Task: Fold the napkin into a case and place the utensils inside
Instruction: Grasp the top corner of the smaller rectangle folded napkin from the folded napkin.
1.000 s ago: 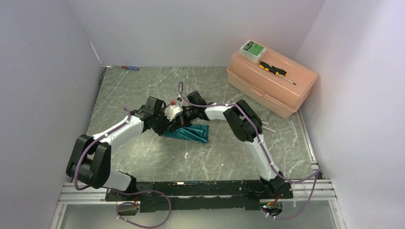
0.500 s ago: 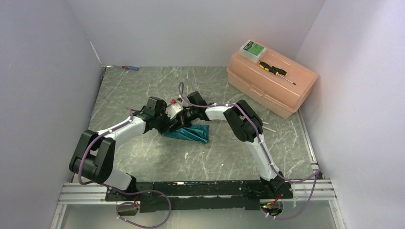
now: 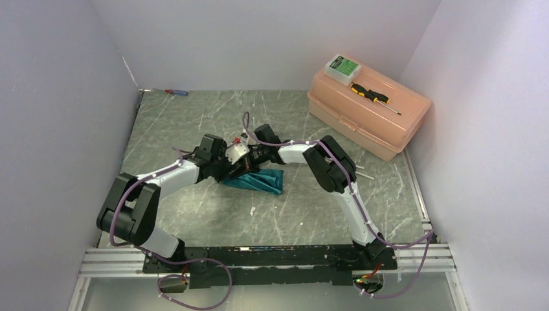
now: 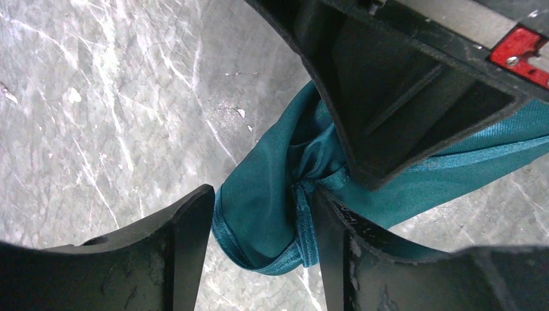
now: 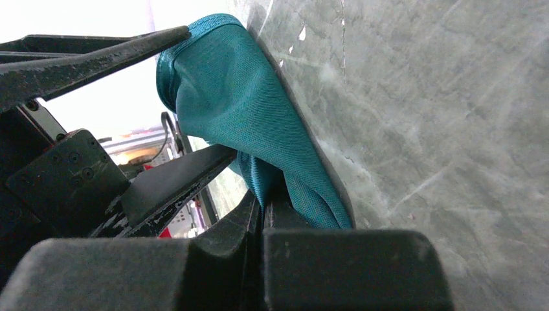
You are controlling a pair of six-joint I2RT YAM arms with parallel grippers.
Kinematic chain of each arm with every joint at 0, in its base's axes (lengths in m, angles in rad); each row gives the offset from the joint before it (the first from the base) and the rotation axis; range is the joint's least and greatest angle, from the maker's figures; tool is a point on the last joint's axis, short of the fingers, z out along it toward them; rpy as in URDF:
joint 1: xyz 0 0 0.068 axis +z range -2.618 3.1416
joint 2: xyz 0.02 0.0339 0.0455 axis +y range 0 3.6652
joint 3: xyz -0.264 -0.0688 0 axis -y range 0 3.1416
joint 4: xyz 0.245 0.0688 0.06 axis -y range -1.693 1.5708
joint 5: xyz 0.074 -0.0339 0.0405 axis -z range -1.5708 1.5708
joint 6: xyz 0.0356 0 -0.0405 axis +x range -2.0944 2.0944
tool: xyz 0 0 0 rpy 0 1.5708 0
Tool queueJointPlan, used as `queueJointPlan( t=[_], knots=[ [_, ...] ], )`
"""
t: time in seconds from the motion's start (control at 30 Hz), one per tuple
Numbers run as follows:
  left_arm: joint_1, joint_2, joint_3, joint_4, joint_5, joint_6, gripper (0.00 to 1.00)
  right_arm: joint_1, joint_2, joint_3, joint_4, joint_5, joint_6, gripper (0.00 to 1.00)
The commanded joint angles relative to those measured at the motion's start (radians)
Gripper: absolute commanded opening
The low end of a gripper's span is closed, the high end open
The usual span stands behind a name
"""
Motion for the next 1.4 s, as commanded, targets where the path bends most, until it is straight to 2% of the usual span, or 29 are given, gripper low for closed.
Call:
queueJointPlan(
  t=[0.0, 0.27, 0.43, 0.67, 0.83, 0.93, 1.07, 1.23, 1.27, 1.3, 1.37],
  knots=[
    [-0.006, 0.013, -0.019, 0.07, 0.026, 0.028, 0.6, 0.006, 0.041, -0.05, -0.1, 0.069, -0.036, 0.0],
    [-0.01, 0.03, -0.031, 0.09, 0.038, 0.031, 0.48, 0.011, 0.031, -0.05, -0.091, 0.051, -0.024, 0.0],
    [-0.02, 0.037, -0.045, 0.105, 0.038, 0.025, 0.36, 0.015, 0.033, -0.024, -0.089, 0.055, 0.0, 0.0],
    [-0.032, 0.037, -0.065, 0.136, 0.012, 0.022, 0.04, 0.025, 0.05, 0.06, -0.109, 0.054, 0.026, 0.0],
    [-0.032, 0.024, -0.055, 0.117, 0.015, 0.019, 0.03, 0.027, 0.08, 0.133, -0.149, 0.045, 0.019, 0.0],
    [-0.032, 0.016, -0.042, 0.082, 0.063, 0.026, 0.03, 0.022, 0.125, 0.146, -0.127, -0.002, 0.037, 0.0],
    [-0.04, 0.008, -0.057, 0.027, 0.188, 0.129, 0.03, 0.011, 0.161, 0.133, -0.09, -0.045, 0.049, 0.0],
    [-0.069, 0.01, -0.118, 0.039, 0.193, 0.292, 0.03, -0.001, 0.156, 0.126, -0.09, -0.058, 0.04, 0.0],
    [-0.078, 0.016, -0.138, 0.063, 0.164, 0.321, 0.03, -0.004, 0.149, 0.125, -0.089, -0.064, 0.038, 0.02],
    [-0.089, 0.032, -0.149, 0.07, 0.141, 0.344, 0.03, -0.009, 0.139, 0.121, -0.089, -0.065, 0.034, 0.09],
    [-0.095, 0.058, -0.152, 0.053, 0.105, 0.361, 0.03, -0.026, 0.095, 0.085, -0.038, -0.074, 0.047, 0.18]
  ],
)
